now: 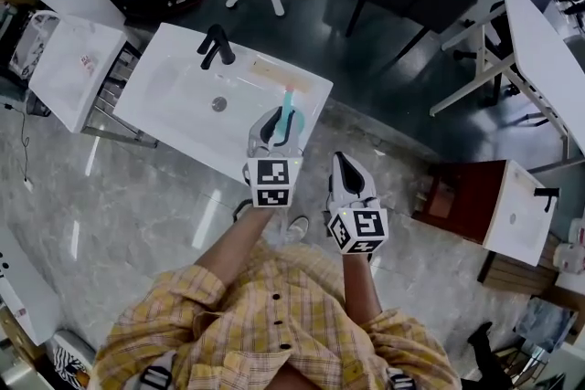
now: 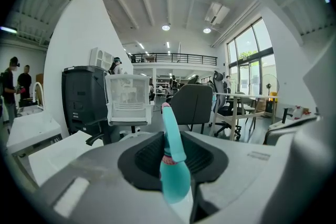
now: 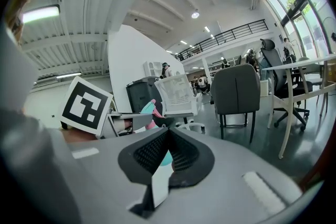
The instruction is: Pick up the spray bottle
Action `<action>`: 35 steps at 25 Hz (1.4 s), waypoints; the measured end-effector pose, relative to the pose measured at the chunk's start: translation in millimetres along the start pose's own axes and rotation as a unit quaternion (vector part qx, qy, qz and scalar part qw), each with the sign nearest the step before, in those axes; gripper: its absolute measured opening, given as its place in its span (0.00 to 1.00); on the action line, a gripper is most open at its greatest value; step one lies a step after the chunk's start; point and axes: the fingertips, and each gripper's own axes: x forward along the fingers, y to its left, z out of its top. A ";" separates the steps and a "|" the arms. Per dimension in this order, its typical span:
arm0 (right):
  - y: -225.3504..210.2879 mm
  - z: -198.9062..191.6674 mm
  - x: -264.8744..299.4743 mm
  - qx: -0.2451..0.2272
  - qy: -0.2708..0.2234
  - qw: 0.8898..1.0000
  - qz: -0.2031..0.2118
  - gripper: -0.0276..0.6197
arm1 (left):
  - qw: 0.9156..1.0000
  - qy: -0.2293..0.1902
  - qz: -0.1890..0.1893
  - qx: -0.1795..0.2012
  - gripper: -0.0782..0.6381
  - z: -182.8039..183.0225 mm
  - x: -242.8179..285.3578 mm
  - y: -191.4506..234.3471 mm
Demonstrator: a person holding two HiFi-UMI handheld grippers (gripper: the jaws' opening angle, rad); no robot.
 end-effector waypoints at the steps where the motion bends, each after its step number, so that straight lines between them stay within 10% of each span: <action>1: 1.2 2.1 -2.5 -0.001 -0.003 1.000 0.000 0.04 | 1.000 -0.002 0.001 0.000 0.23 1.9 -4.8 -0.3; 35: 42.7 37.2 -80.2 -0.040 -0.040 0.998 -0.008 0.04 | 0.996 -0.086 -0.028 0.002 0.23 35.9 -152.2 -31.3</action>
